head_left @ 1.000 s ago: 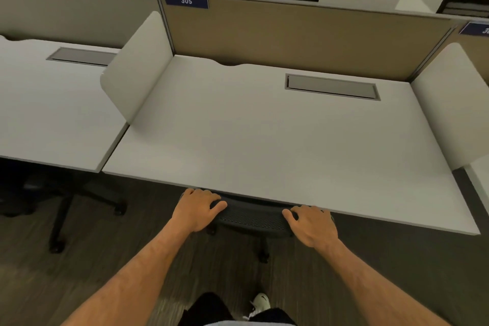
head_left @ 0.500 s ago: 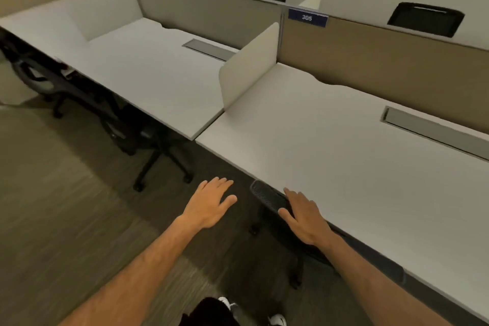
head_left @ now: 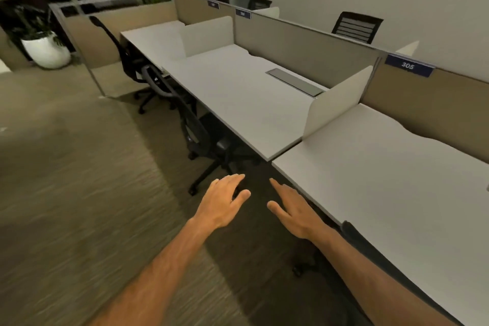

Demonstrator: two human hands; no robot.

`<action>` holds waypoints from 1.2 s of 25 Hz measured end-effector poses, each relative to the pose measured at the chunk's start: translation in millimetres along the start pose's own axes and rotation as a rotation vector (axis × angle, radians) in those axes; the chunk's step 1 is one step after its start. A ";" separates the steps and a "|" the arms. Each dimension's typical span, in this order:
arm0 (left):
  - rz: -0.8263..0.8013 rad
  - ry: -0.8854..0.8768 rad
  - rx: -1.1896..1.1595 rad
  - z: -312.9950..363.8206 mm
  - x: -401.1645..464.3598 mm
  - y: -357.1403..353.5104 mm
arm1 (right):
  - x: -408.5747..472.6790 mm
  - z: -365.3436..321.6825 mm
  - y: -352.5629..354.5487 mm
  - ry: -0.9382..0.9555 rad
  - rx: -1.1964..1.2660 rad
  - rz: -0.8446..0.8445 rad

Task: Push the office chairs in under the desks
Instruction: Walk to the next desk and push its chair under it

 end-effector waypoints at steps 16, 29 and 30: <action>0.195 0.383 -0.042 -272.6 28.4 162.0 | 290.8 -173.0 -148.3 0.413 0.007 -0.230; 0.433 0.618 -0.003 -389.1 122.3 269.1 | 543.8 -249.9 -177.6 0.729 -0.012 -0.324; 0.431 0.622 0.003 -397.3 129.3 273.0 | 558.5 -254.6 -182.3 0.734 -0.004 -0.334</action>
Point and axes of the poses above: each hand's wrist, its own x-axis towards the middle knuckle, its own y-axis out of the back of the hand, z = x × y, the point moved 1 cm from there along x, towards the middle knuckle, and after that the axes turned 10 degrees about y, right-handed, at the moved point
